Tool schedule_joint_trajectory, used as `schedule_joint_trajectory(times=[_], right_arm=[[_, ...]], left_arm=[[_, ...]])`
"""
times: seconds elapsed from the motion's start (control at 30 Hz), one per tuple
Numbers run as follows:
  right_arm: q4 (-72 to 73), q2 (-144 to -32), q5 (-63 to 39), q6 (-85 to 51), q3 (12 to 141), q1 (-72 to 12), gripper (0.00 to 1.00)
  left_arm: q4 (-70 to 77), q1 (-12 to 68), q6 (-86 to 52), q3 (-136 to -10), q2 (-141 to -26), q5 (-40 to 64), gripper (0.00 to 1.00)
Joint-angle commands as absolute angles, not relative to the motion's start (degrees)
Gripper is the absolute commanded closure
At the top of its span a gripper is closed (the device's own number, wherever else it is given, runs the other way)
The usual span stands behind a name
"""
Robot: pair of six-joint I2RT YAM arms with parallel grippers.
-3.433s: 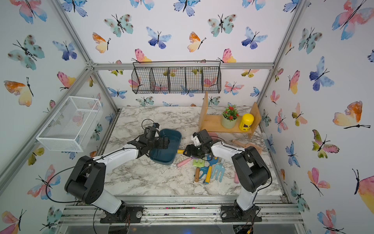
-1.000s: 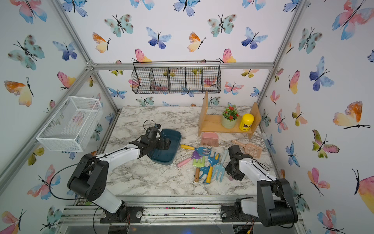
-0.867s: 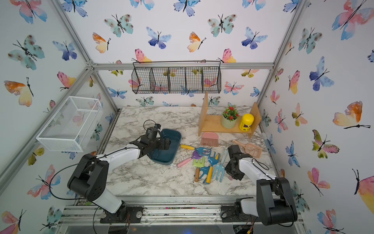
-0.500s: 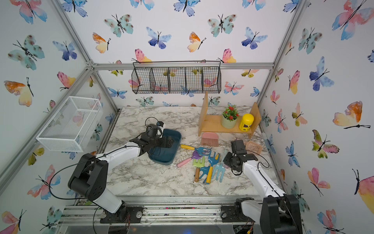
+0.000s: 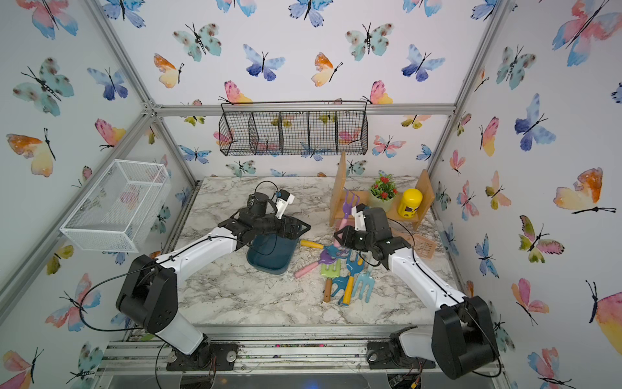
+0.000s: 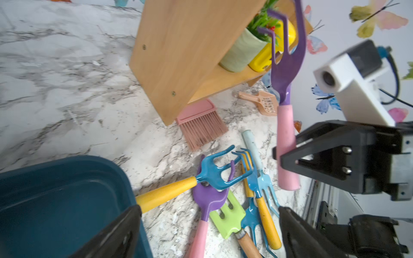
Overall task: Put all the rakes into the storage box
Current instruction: Pick up the rake at the center of the board.
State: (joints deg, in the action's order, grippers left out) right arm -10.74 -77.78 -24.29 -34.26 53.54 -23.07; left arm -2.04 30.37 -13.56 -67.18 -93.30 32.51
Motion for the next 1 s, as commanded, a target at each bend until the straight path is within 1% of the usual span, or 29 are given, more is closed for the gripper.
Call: schedule_joint_trajectory(times=[0.0,0.2,0.33,0.43,0.57,0.7,0.83,0.97], right_arm=[[-7.20,-82.17,-27.13,-30.88,58.01,-25.95,0.99],[-8.70,-87.93,-27.59,-29.31,61.96,-29.49,0.99],[-8.81,-87.45,-27.99,-28.97,61.27,-32.07,0.99],[-9.20,-83.92,-26.54,-29.42,58.30,-33.20,0.99],[-10.80,-75.70,-23.51,-29.62,53.30,-33.33,0.99],[-14.16,-71.17,-26.17,-28.76,51.43,-33.31,0.99],[-14.51,-72.22,-29.25,-27.25,51.99,-33.31,0.99],[-14.92,-77.64,-29.26,-25.94,55.76,-33.31,0.99]], left_arm=[[-1.07,30.41,-14.56,-67.68,-94.22,38.69,0.01],[-0.44,30.46,-14.68,-67.41,-93.70,39.03,0.01],[-0.61,30.45,-14.28,-67.87,-93.60,38.77,0.01],[-0.46,30.41,-14.41,-67.85,-93.77,38.60,0.01],[-0.05,30.51,-14.74,-67.68,-94.09,38.97,0.01],[0.41,30.66,-15.55,-68.15,-95.07,39.87,0.01],[0.42,31.44,-15.56,-68.77,-95.52,40.84,0.01],[0.93,31.82,-15.56,-68.37,-94.86,42.27,0.01]])
